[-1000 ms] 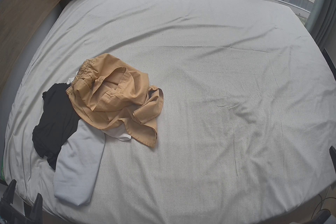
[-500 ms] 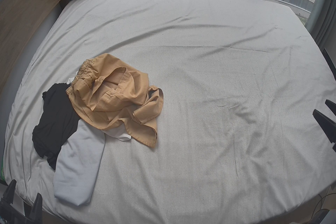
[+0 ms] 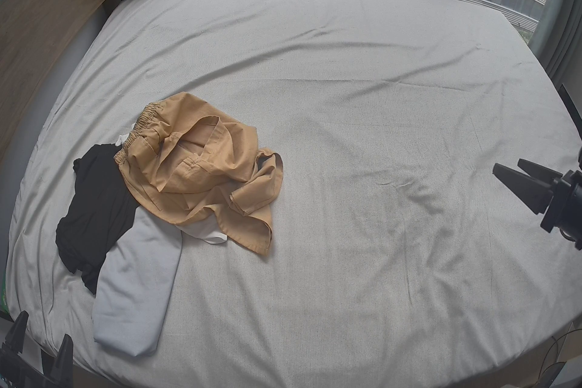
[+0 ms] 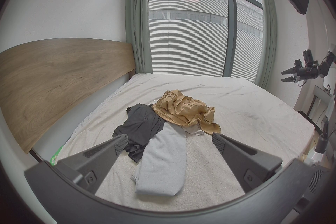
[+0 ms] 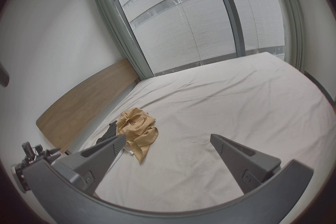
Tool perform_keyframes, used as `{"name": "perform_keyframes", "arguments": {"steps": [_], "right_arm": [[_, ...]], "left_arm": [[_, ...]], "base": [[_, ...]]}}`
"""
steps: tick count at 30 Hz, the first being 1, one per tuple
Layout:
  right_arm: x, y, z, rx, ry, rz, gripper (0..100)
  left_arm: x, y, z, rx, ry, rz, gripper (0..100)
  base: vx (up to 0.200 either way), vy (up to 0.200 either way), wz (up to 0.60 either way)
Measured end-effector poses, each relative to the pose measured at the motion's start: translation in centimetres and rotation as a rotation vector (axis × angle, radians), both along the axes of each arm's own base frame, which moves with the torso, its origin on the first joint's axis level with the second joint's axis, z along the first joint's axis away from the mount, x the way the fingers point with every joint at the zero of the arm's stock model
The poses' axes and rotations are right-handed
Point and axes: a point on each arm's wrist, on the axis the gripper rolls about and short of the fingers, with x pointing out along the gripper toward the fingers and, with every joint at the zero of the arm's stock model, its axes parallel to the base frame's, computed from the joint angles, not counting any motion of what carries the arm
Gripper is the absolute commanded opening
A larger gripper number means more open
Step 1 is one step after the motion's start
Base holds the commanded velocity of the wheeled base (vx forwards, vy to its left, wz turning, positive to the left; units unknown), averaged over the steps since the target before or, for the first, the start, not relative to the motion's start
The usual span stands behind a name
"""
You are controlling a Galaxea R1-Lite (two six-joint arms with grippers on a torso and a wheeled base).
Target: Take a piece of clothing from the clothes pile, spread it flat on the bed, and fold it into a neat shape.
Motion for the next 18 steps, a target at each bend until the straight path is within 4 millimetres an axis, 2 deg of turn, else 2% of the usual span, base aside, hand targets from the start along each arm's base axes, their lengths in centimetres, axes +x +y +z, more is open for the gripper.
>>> {"name": "perform_keyframes", "arguments": {"steps": [10,18], "right_arm": [[3.3,3.6,-0.7,0.034,0.125,0.082,100],[5.1,6.6,-1.3,0.021,0.163,0.126,100]], "left_arm": [[0.0,0.0,0.0,-0.003,0.0,0.0,100],[0.0,0.0,0.0,-0.003,0.0,0.0,100]], "base": [[0.0,0.0,0.0],[0.0,0.0,0.0]]}}
